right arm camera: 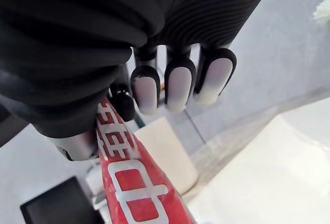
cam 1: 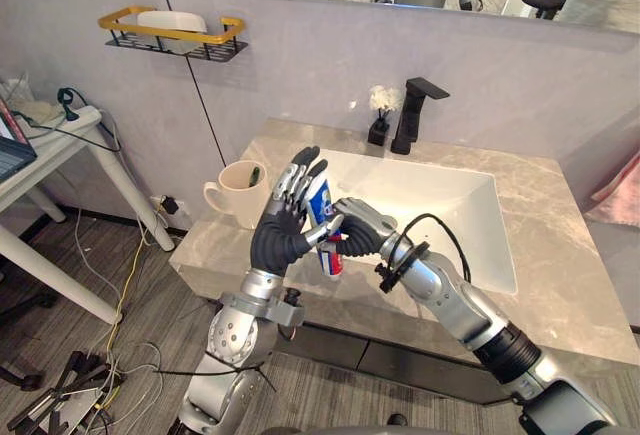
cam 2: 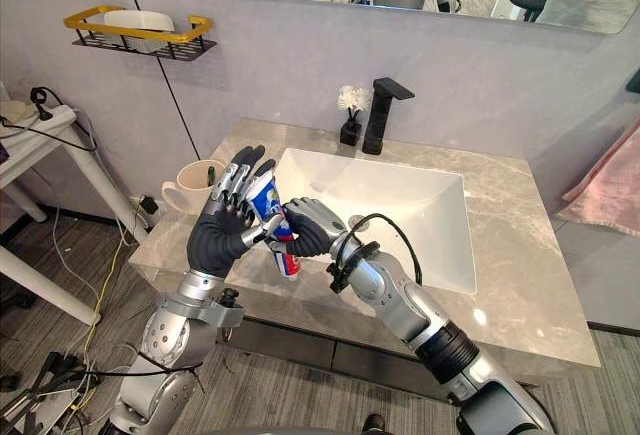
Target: Organize washtable
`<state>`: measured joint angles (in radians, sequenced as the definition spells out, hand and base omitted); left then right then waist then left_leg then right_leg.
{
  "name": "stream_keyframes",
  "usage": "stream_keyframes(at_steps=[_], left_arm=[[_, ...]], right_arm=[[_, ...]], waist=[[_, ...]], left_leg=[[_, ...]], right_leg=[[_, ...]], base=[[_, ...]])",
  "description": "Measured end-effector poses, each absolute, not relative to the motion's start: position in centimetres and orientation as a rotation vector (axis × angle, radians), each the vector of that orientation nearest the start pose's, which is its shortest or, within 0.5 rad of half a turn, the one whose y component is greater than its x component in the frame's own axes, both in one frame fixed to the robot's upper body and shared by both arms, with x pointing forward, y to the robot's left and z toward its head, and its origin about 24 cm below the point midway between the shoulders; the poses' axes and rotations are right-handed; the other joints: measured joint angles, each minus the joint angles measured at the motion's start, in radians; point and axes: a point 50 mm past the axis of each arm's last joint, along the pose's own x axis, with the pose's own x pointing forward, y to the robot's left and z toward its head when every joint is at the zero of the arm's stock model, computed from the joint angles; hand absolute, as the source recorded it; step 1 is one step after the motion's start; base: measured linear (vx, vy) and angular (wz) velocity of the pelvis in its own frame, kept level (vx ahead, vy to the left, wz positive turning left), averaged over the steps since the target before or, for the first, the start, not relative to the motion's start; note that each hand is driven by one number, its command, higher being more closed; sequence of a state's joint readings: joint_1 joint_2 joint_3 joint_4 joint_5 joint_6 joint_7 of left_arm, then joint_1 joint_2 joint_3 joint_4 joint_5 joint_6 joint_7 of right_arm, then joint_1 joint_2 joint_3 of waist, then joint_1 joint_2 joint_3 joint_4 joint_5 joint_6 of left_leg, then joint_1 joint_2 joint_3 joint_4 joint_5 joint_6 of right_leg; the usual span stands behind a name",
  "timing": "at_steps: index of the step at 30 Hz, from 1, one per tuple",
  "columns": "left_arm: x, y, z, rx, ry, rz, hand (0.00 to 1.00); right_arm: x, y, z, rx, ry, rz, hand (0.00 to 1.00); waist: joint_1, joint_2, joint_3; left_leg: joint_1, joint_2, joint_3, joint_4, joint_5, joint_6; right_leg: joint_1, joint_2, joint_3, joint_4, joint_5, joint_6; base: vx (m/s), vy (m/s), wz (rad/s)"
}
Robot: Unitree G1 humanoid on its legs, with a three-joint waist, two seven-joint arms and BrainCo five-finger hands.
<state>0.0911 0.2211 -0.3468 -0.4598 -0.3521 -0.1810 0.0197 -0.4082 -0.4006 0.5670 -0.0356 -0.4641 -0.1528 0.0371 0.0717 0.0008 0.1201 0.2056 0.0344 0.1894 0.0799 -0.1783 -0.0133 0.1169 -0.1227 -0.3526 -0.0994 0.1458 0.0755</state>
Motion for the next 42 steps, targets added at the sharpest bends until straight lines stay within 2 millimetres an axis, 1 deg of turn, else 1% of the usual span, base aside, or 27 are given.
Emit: stream_keyframes(at_steps=[6,9,10,13,19,25,30,35,36,42], left_arm=[[20.7,10.3,13.0,-0.265,-0.431,-0.382,0.00],[20.8,10.3,12.6,-0.264,-0.414,-0.383,0.00],[20.8,10.2,12.3,-0.261,-0.397,-0.387,1.00],[20.8,10.2,11.8,-0.256,-0.376,-0.396,1.00],[20.8,10.2,11.9,-0.258,-0.381,-0.392,1.00],[20.7,10.3,12.1,-0.281,-0.403,-0.391,1.00],[20.6,10.0,12.1,-0.287,-0.408,-0.415,1.00],[20.5,10.0,12.2,-0.289,-0.415,-0.415,1.00],[20.5,10.0,12.2,-0.289,-0.417,-0.414,1.00],[20.9,10.0,12.9,-0.295,-0.447,-0.398,1.00]], right_arm=[[27.5,-5.7,12.3,-0.935,-0.603,0.640,1.00],[27.5,-5.7,12.3,-0.954,-0.607,0.652,1.00],[27.5,-5.8,12.3,-0.959,-0.608,0.656,1.00],[27.4,-5.9,12.2,-0.971,-0.617,0.675,1.00],[26.8,-5.3,11.8,-0.993,-0.636,0.747,1.00],[26.6,-5.3,11.9,-0.994,-0.660,0.764,1.00],[26.7,-5.4,11.9,-1.001,-0.658,0.763,1.00],[26.7,-5.4,11.9,-1.001,-0.658,0.761,1.00],[26.7,-5.4,11.9,-1.000,-0.658,0.759,0.00],[27.1,-5.6,12.7,-0.971,-0.675,0.709,0.00]], waist=[[0.001,0.001,0.003],[0.001,0.001,0.003],[0.001,0.001,0.003],[0.000,0.001,0.003],[0.000,0.001,0.003],[0.000,0.002,0.003],[-0.001,0.002,0.004],[-0.001,0.009,0.007],[-0.002,0.010,0.008],[-0.003,0.014,0.011]], left_leg=[[0.000,0.000,0.000,0.000,0.000,0.000],[0.000,0.000,0.000,0.000,0.000,0.000],[0.000,0.000,0.000,0.000,0.000,0.000],[0.000,0.000,0.000,0.000,0.000,0.000],[0.000,0.000,0.001,0.001,0.000,0.000],[0.000,0.000,0.001,0.001,0.000,0.000],[0.000,0.000,0.002,0.002,0.000,0.000],[0.000,0.000,0.003,0.002,0.000,0.000],[0.001,0.000,0.003,0.002,0.000,0.000],[0.001,0.000,0.005,0.002,0.000,0.000]], right_leg=[[0.000,0.000,0.000,0.000,0.000,0.000],[0.000,0.000,0.000,0.000,0.000,0.000],[0.000,0.000,0.000,0.000,0.000,0.000],[0.000,0.000,0.001,0.000,0.000,0.000],[0.000,0.000,0.002,0.000,0.000,0.000],[0.000,0.000,0.002,0.000,0.000,0.000],[0.000,0.000,0.003,0.000,0.000,0.000],[0.000,0.000,0.004,0.000,0.000,0.000],[0.000,0.000,0.004,0.000,0.000,0.000],[-0.001,0.000,0.006,0.000,0.000,0.000]], base=[[0.00,0.000,0.00],[0.00,0.000,0.00],[0.00,0.000,0.00],[0.00,0.000,0.00],[0.00,0.000,0.00],[0.00,0.000,0.00],[0.00,0.000,0.00],[0.00,0.000,0.00],[0.00,0.000,0.00],[0.00,0.000,0.00]])
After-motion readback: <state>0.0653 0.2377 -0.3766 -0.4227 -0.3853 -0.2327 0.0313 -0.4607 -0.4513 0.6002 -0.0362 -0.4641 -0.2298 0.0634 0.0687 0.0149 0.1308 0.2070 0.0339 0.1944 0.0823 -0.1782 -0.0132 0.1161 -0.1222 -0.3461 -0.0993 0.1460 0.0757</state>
